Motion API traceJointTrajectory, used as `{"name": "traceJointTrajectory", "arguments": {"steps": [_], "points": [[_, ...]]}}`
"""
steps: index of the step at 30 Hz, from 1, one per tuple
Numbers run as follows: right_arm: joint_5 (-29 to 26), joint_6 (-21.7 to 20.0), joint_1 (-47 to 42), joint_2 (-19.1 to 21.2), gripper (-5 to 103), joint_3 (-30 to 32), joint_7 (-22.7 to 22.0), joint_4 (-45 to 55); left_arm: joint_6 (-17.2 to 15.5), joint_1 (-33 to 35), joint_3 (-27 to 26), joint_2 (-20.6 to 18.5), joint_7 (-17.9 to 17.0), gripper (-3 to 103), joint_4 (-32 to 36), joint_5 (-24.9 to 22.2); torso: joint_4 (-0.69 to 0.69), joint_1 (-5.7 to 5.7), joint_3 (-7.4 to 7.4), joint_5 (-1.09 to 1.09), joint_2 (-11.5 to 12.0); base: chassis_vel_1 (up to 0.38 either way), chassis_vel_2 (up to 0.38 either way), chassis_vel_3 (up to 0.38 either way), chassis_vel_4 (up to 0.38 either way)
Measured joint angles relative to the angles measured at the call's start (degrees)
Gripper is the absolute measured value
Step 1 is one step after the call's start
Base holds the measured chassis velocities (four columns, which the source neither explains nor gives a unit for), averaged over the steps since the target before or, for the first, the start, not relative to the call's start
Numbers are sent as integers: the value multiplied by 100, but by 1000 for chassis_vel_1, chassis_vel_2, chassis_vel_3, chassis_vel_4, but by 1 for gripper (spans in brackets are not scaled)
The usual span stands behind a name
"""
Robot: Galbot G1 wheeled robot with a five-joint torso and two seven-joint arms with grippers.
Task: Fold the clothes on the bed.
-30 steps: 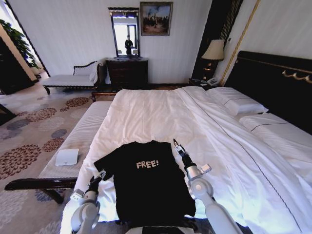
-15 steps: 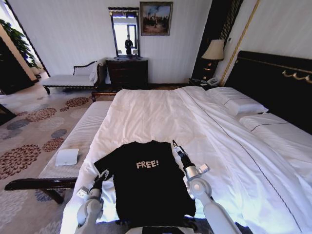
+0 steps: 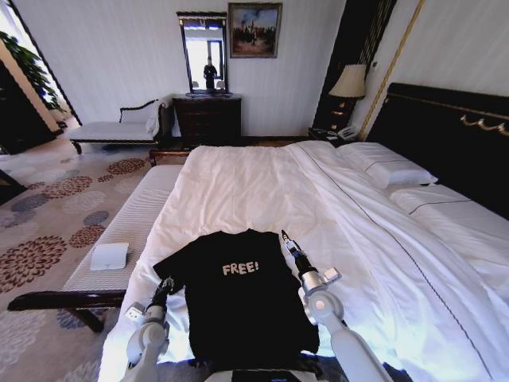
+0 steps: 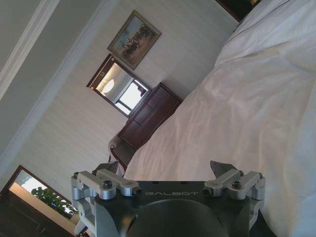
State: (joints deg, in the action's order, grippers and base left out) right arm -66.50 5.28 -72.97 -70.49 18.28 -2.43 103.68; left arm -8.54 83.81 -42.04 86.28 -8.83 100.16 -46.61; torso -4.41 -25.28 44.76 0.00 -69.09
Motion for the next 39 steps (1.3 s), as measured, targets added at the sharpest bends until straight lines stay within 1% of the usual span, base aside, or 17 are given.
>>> {"name": "traceJointTrajectory", "arguments": {"steps": [2,3,4,6,8,14,16,19,21,23,24,27,28,29,30,34,39], "points": [[-5,-11,-1,0,100,-1,-21,-6,25,25,-13,-12,-7,16,17,0,0,0,0,0,0,0,0,0,0],[-12,-16,-2,1,100,-1,-28,-6,28,28,-16,-13,-8,16,19,0,0,0,0,0,0,0,0,0,0],[-40,-37,-11,3,100,-2,-38,-5,44,40,-28,-22,-14,6,24,13,0,0,0,0,0,0,0,0,0],[-42,-39,-14,3,100,-2,-36,-6,48,43,-30,-24,-14,6,25,20,0,0,0,0,0,0,0,0,0],[-41,-40,-34,16,100,1,8,-2,70,56,-47,-34,-15,1,30,78,0,0,0,0,0,0,0,0,0],[-70,-39,-30,41,100,21,14,15,92,67,-90,-73,13,0,164,65,0,0,0,-1,0,0,0,0,0],[-91,-39,-28,53,100,30,3,15,128,69,-103,-111,93,0,280,9,0,0,0,-1,0,0,0,0,0],[-112,-39,-27,59,100,38,-6,12,194,92,-92,-158,276,0,454,-34,0,0,0,0,0,0,0,0,0],[-125,-39,-18,59,100,38,-16,-10,310,149,9,-205,554,0,680,11,0,0,0,0,0,0,0,0,0],[-128,-39,14,57,100,10,-26,-49,430,211,216,-237,810,0,848,176,-1,0,0,0,0,0,0,0,0],[-128,-39,14,57,100,10,-26,-49,430,211,216,-237,810,0,848,176,-1,0,0,0,0,0,0,0,0],[-136,-40,55,56,100,-30,-31,-85,627,255,509,-280,1062,0,913,517,0,0,0,0,0,0,0,0,0],[-142,-41,63,56,100,-39,-32,-95,737,259,668,-307,1152,0,909,737,0,0,0,0,0,0,0,0,0],[-142,-41,63,56,100,-39,-32,-95,737,259,668,-307,1152,0,909,737,0,0,0,0,0,0,0,0,0],[-144,-42,66,56,100,-43,-32,-101,808,259,810,-332,1205,0,879,920,0,0,0,0,0,0,0,0,0],[-153,-45,66,63,100,-43,-32,-128,944,214,1126,-347,1302,0,706,1220,-1,0,0,0,0,0,0,0,0],[-161,-47,77,62,100,-42,-33,-182,1129,129,1315,-342,1418,0,430,1419,0,0,0,0,0,0,0,0,0]]}}
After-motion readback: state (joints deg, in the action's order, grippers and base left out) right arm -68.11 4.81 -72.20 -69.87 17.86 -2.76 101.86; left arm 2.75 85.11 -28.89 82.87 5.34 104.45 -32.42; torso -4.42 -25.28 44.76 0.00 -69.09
